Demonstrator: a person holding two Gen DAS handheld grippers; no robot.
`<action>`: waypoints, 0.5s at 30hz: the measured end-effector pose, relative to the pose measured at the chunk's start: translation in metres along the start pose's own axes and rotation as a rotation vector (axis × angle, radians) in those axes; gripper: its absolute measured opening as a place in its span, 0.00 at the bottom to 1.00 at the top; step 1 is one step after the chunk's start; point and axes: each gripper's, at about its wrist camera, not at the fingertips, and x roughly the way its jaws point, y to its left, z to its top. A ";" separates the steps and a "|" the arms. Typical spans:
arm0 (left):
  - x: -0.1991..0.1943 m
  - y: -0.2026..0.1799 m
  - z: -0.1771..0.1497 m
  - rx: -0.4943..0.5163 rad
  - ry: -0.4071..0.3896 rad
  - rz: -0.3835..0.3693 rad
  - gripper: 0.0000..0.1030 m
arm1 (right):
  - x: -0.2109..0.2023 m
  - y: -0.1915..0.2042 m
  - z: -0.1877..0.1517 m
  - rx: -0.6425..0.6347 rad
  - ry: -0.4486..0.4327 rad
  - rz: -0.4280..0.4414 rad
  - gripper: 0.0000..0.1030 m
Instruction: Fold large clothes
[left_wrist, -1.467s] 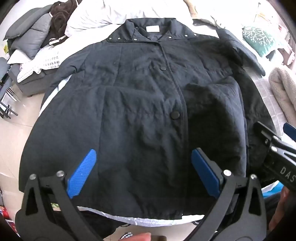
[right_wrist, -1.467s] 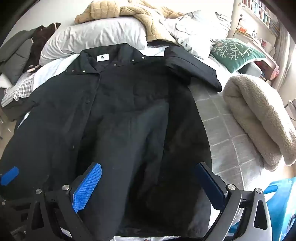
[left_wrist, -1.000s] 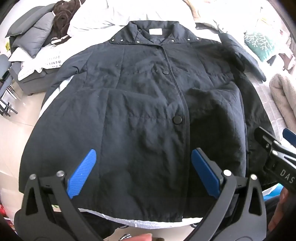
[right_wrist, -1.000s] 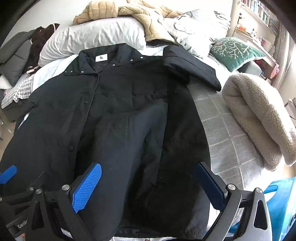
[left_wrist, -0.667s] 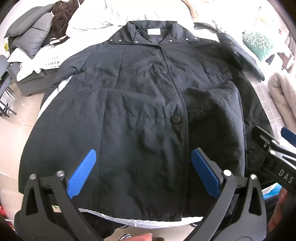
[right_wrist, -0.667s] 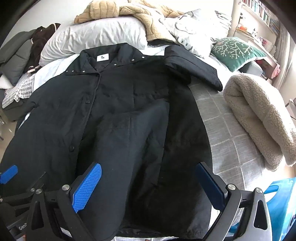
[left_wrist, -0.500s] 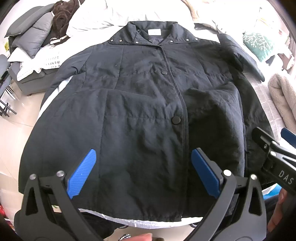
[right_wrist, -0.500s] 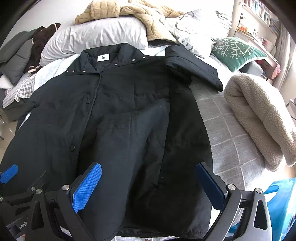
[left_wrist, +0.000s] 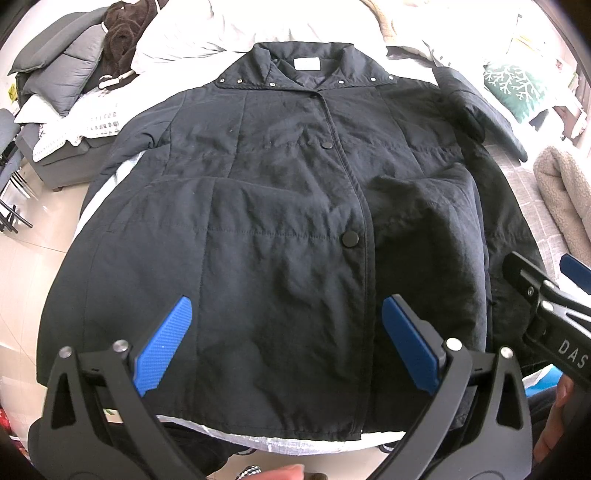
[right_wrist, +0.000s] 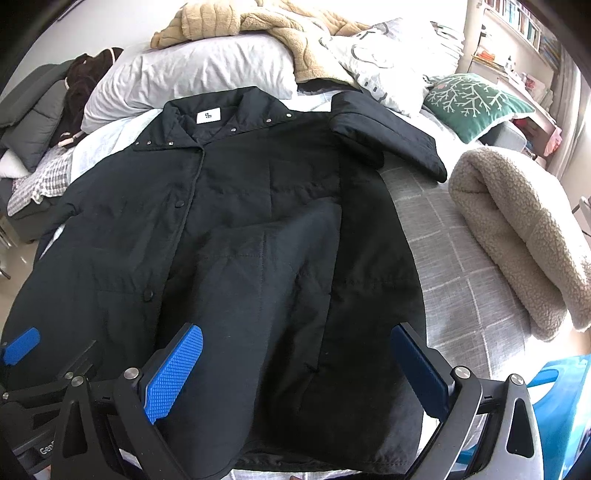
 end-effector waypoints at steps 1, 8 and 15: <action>0.000 0.000 0.000 -0.001 0.000 0.000 1.00 | 0.000 0.000 0.000 0.001 -0.001 0.000 1.00; 0.000 -0.002 0.000 0.000 0.000 0.001 1.00 | 0.000 0.000 0.000 -0.001 -0.001 0.001 1.00; 0.000 -0.003 0.000 -0.001 0.001 0.001 1.00 | 0.000 0.002 0.000 -0.006 0.002 0.006 1.00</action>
